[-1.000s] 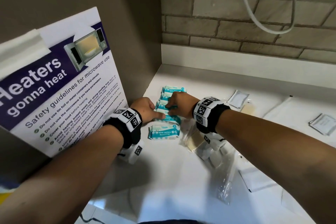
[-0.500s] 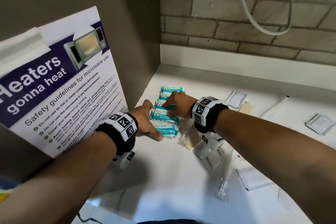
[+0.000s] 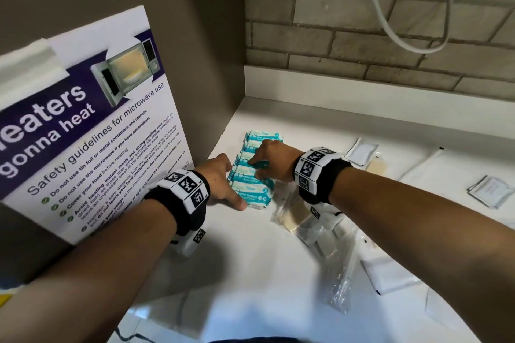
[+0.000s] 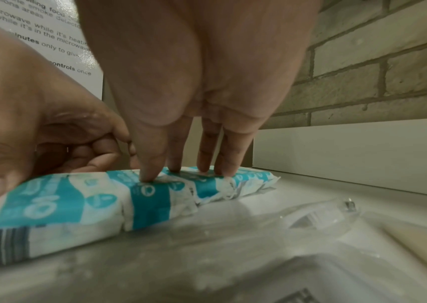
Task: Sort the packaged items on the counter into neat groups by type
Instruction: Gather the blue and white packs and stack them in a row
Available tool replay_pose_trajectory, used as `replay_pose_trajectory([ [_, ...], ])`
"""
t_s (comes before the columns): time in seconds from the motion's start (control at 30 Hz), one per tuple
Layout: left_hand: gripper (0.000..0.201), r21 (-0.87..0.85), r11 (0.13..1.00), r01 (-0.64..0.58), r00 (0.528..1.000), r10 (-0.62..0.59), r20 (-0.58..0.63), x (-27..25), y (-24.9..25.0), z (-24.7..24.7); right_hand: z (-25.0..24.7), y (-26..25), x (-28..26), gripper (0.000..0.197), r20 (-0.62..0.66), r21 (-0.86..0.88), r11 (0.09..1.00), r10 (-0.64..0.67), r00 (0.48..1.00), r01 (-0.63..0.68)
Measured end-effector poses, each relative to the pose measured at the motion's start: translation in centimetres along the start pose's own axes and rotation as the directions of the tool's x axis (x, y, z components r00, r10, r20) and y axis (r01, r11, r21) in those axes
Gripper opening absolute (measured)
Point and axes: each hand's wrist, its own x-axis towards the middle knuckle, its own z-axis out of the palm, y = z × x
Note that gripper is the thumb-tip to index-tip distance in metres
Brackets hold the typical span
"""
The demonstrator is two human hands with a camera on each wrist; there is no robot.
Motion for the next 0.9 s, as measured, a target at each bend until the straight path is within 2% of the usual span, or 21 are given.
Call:
replay_pose_trajectory([
  [0.17,0.081,0.095,0.995,0.013,1.000,-0.012,-0.010,-0.4,0.2,-0.5,-0.1,0.0,0.0,0.047,0.008,-0.026,1.000,-0.010,1.000,0.010],
  [0.33,0.093,0.088,0.996,0.028,1.000,-0.028,-0.006,-0.1,0.1,-0.5,-1.4,-0.2,0.6,0.042,0.067,-0.066,0.997,-0.032,0.997,0.036],
  [0.5,0.092,-0.011,1.000,0.024,0.998,-0.024,0.058,-0.1,0.2,-0.5,-3.1,0.4,2.6,0.050,-0.024,-0.040,0.996,0.085,0.996,-0.086],
  [0.6,0.092,-0.043,0.999,0.022,0.998,-0.019,0.065,0.1,0.1,-0.4,-3.1,0.8,3.2,0.049,0.034,-0.126,0.981,0.151,0.988,-0.146],
  [0.9,0.095,0.021,1.000,-0.001,0.997,-0.001,0.072,0.4,0.0,-0.5,-2.3,1.7,3.4,0.041,0.011,-0.073,0.985,0.159,0.987,-0.158],
])
